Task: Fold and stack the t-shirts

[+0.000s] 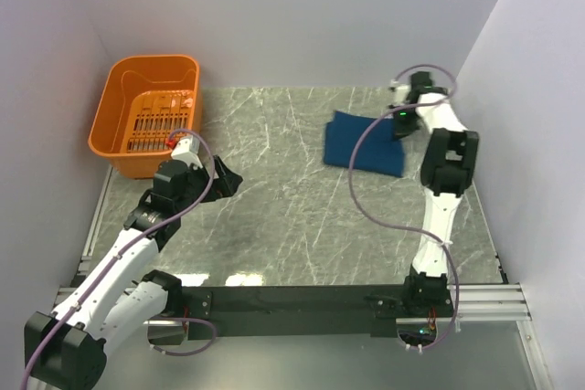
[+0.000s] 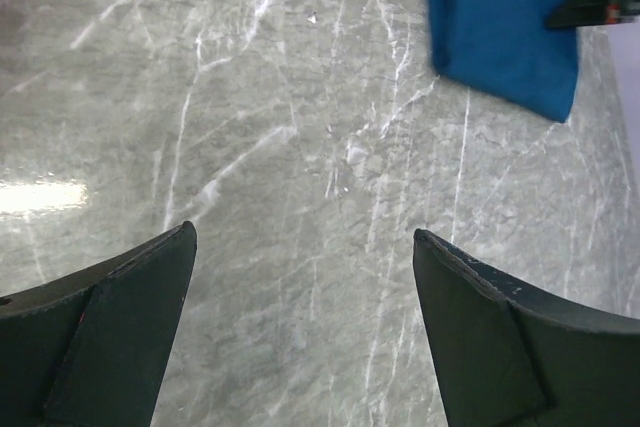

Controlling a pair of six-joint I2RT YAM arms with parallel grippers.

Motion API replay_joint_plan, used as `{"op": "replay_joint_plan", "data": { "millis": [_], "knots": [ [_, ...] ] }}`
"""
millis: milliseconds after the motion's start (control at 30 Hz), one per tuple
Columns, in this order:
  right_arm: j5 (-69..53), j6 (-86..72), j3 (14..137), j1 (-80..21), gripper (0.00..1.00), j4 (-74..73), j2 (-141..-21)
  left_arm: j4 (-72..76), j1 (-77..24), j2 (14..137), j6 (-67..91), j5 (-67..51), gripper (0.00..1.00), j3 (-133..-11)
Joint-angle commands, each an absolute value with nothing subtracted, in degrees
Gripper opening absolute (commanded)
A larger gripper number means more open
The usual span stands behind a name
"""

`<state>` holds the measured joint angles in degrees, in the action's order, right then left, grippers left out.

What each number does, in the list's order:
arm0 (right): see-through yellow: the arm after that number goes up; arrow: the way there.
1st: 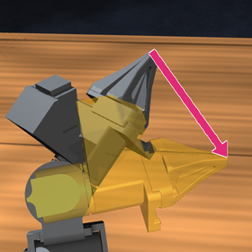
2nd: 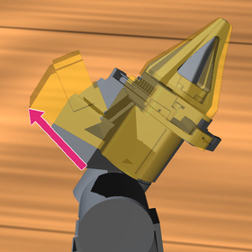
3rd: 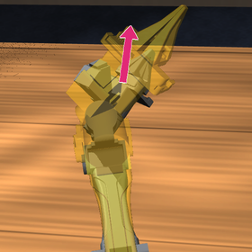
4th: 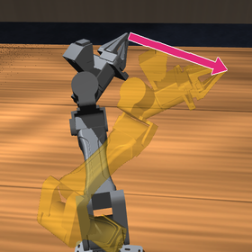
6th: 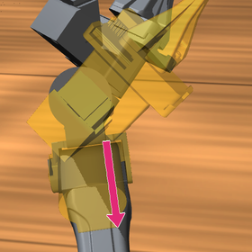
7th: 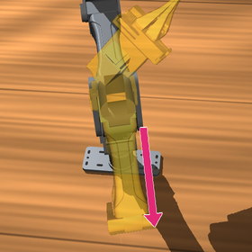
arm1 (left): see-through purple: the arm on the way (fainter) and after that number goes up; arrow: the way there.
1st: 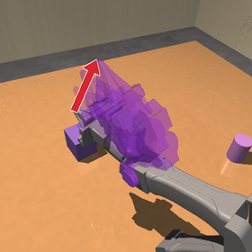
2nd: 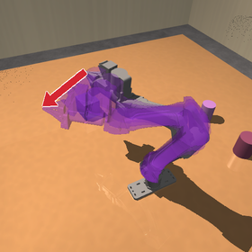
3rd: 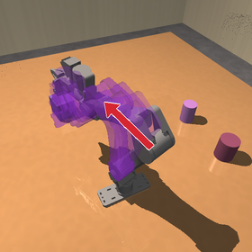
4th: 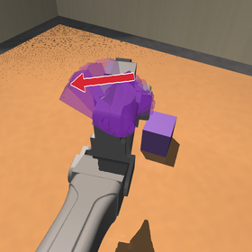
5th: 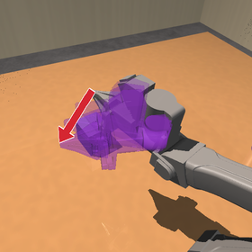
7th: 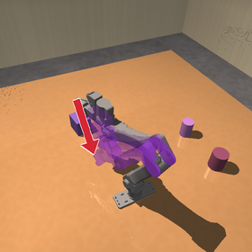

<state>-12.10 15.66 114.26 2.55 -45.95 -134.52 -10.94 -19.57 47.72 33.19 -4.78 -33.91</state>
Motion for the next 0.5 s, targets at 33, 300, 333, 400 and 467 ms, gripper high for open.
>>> {"op": "replay_joint_plan", "data": {
  "millis": [33,300,333,400,467],
  "knots": [
    [-7.3,26.7,122.8,11.7,0.0,-51.1,-134.6,-6.9,-19.3,48.1,34.5,-7.6,0.94,-33.1],
    [3.4,29.4,128.4,15.6,0.59,-44.4,-136.1,-4.0,-19.3,51.0,35.0,-10.1,0.94,-33.2],
    [4.3,29.4,128.3,15.6,0.63,-43.4,-135.8,-4.0,-19.3,51.3,34.9,-10.5,0.94,-33.5],
    [6.7,29.7,128.1,15.5,0.73,-41.0,-134.5,-4.3,-19.3,51.9,34.7,-10.5,0.94,-34.1],
    [9.4,30.0,127.5,15.4,0.76,-38.5,-133.1,-4.3,-19.3,51.9,34.6,-10.5,0.94,-34.5]
  ]
}}
